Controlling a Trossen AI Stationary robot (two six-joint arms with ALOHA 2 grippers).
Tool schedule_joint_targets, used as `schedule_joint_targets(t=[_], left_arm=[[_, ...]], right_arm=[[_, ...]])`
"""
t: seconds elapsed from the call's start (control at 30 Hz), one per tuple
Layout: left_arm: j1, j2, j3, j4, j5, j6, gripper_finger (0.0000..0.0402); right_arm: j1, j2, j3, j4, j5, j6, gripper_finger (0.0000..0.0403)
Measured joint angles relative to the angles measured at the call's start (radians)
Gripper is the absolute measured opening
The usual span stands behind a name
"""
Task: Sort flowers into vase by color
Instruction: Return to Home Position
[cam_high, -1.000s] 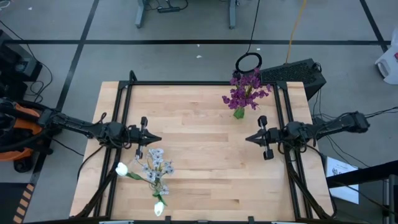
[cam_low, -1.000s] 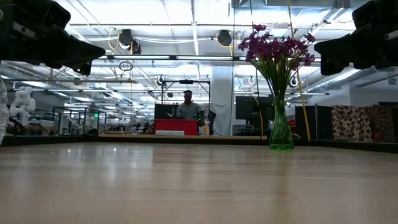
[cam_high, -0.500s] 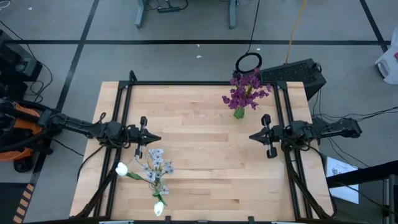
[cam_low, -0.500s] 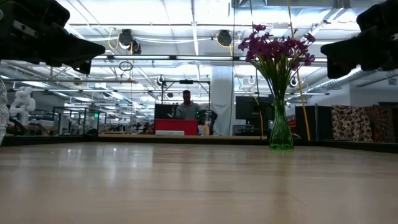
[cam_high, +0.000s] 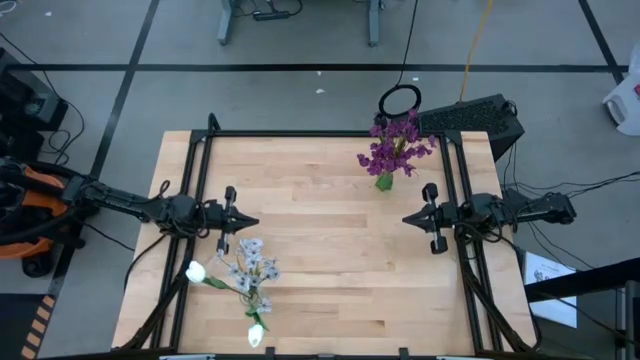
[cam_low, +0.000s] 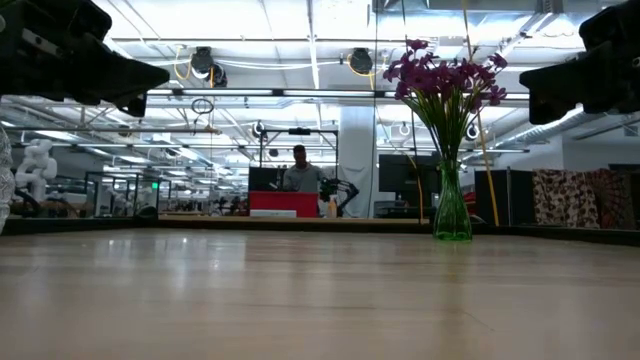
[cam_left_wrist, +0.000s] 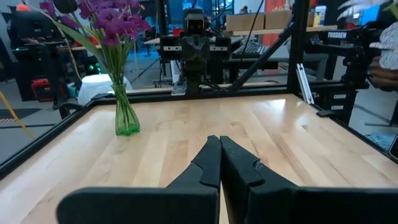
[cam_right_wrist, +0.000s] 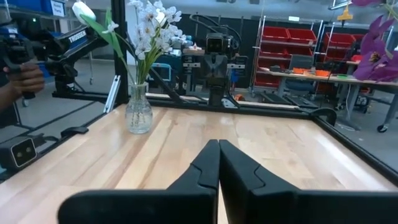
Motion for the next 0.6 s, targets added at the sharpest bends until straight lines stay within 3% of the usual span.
schedule_joint_targets(t=[0.6], left_arm=[[0.002,-0.02,0.0,0.094,0.035,0.054,0.0004]], right_arm=[[-0.078,0.001,0.0,-0.011,-0.049,-0.013,0.0]])
